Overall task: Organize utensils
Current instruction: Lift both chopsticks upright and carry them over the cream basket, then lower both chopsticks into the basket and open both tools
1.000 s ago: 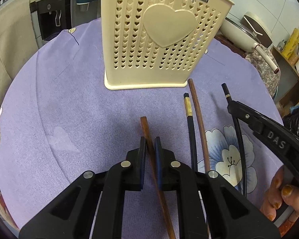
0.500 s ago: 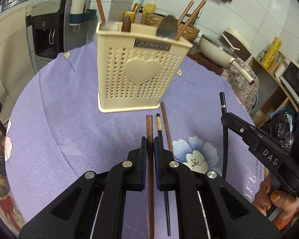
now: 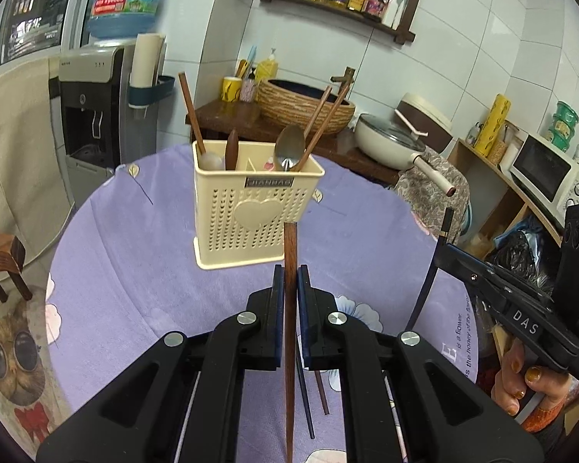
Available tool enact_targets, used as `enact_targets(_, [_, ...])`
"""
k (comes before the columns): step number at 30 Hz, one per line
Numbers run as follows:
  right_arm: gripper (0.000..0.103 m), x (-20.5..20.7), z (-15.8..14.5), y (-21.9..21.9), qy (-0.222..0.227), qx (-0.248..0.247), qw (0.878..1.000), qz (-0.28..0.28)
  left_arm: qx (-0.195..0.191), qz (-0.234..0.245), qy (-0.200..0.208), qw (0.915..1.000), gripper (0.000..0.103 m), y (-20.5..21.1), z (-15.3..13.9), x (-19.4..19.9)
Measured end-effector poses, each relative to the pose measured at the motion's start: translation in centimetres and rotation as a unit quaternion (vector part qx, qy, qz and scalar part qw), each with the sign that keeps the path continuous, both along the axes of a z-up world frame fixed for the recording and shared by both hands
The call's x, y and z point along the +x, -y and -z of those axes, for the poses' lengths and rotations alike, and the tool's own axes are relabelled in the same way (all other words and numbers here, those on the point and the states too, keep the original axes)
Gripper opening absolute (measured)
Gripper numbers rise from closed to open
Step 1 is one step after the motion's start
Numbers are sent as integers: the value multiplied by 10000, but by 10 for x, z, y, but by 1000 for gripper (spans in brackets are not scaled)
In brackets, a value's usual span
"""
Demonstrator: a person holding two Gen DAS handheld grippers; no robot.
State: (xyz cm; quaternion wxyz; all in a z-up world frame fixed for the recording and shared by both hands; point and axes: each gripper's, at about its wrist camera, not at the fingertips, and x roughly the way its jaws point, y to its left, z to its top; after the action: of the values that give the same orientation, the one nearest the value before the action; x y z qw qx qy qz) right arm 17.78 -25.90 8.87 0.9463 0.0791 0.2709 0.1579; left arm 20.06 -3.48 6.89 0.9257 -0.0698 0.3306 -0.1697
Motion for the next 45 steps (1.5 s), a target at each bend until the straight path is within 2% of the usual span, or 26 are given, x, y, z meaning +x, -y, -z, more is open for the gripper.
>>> enact_targets(8, [8,-9,-12,-5,152,-122,9998,-14,67,20,246,9997,7,-3,-19,-7])
enact_targets(27, [7,3,-39,-12,282,-93,9995,-145,90,104,388,9992,7,-10,-46,9])
enact_targets(34, [7,26,-70,-25,508,-165,9983,-234,196,-8,774,9968,7,-10,-92,30])
enact_targets(38, [7,44,-106,-33,780,-96,9965,-299,194,-53,920,9956,7,-10,-125,47])
enact_targets(45, [7,79,-162,-43,1268,-93,9919,-65,252,-350,1345,9900,7,-10,-190,75])
